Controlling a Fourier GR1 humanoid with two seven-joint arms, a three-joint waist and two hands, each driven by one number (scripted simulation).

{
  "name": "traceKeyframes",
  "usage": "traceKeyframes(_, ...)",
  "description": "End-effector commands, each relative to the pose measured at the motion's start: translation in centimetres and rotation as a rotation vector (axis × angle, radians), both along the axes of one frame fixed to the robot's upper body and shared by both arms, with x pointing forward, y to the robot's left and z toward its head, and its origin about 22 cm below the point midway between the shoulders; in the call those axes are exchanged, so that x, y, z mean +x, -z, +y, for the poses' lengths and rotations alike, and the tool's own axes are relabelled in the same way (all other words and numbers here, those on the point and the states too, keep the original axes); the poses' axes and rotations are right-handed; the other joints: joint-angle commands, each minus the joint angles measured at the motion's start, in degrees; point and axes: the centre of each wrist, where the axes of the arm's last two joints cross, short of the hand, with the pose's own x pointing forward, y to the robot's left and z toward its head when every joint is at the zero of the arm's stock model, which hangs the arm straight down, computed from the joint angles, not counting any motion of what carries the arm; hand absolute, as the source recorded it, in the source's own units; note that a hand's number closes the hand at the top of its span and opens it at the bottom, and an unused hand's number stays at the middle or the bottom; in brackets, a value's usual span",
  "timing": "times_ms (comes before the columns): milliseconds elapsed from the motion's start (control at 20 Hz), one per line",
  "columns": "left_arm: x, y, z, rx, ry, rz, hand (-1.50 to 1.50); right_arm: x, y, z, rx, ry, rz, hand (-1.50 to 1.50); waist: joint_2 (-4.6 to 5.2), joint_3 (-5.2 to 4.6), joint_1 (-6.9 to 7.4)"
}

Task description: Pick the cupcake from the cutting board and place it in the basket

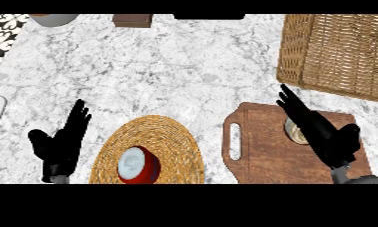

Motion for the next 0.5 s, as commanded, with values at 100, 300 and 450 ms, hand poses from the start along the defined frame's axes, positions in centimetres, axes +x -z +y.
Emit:
traceKeyframes(100, -0.5, 1.2, -0.7, 0.017, 0.050, 0.146, 0.00, 4.4, -3.1, 0.2, 0.206, -0.025, -0.202, 1.50, -1.65, 0.05, 0.31)
traceKeyframes(300, -1.6, 2.1, -0.1, 0.022, 0.133, 0.274, 0.00, 6.2, -8.7, 1.4, 0.142, -0.341, -0.462, 1.50, -1.62, 0.11, 1.74)
traceKeyframes(450, -1.2, 1.9, -0.2, 0.046, 0.136, 0.286, 0.00, 4.1, -4.3, 6.6, 0.243, -0.353, -0.469, 1.50, -1.85, -0.02, 0.22)
